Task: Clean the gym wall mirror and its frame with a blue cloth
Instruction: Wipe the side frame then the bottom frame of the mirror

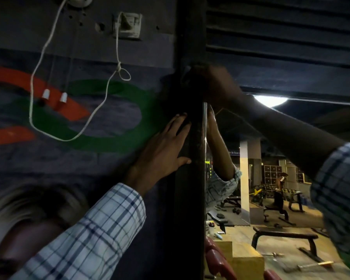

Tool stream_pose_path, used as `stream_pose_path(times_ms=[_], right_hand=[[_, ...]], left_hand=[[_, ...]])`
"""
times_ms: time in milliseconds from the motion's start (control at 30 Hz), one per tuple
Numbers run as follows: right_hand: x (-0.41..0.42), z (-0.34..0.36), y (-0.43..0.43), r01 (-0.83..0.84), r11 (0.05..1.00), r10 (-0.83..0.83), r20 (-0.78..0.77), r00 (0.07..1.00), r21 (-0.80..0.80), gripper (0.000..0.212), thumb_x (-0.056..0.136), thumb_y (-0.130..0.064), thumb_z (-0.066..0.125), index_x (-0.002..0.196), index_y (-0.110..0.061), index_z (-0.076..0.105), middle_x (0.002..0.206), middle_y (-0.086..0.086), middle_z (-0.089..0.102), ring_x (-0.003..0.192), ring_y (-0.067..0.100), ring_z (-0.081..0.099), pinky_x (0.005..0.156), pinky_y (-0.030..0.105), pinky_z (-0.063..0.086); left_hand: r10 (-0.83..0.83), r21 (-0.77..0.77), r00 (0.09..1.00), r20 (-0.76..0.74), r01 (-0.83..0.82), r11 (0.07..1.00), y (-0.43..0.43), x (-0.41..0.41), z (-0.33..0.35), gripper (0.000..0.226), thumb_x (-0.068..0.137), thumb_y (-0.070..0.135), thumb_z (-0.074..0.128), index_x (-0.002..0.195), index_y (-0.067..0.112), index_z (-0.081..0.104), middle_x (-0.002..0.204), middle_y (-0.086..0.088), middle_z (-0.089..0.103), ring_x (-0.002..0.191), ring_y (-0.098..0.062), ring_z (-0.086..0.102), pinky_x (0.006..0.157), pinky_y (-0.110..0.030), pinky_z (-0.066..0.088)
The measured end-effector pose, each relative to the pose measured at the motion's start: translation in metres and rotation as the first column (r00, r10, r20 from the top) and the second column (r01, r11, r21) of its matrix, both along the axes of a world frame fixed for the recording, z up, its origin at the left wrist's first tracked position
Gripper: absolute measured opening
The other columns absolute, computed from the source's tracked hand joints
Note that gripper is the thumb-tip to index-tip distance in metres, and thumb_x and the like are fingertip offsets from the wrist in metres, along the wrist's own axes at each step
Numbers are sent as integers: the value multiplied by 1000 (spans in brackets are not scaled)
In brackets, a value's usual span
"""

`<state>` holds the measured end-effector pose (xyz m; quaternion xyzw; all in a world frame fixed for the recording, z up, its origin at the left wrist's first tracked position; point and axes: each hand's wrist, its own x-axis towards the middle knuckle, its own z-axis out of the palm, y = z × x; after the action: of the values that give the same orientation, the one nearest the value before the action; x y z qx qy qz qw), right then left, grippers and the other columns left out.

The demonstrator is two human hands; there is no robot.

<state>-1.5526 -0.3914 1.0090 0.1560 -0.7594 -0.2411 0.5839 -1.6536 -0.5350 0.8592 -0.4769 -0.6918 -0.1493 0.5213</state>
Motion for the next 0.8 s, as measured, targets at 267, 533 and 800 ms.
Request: stream_pose_path(times_ms=[267,533,800], right_hand=[[5,-11,-5,-6,999,7,31,999,-34,36,93,-31,60,122,-12,69,124,12,67,105,30,69,83,39,57],[2,-26,0,-4,1000,4,74,997,8,28,90,-15,71,118,-11,70,117,14,68,101,33,69,79,42,56],[-1,-47,3,-15,998,2,178,984,68,33,87,-9,71,120,-13,70,116,10,65,103,27,66,80,38,56]], left_hand=[[-9,-5,1000,-21,9,1000,-1,-5,-11,101,85,47,79,162,12,24,174,-3,2,160,-19,3,118,-40,37],[-12,-47,1000,-7,11,999,-3,-7,-27,114,80,52,82,164,12,18,174,-4,-4,160,-19,-2,125,-38,27],[-4,-49,1000,-16,3,999,-4,-10,-45,120,76,57,82,165,13,15,174,-4,-6,160,-18,-3,125,-32,19]])
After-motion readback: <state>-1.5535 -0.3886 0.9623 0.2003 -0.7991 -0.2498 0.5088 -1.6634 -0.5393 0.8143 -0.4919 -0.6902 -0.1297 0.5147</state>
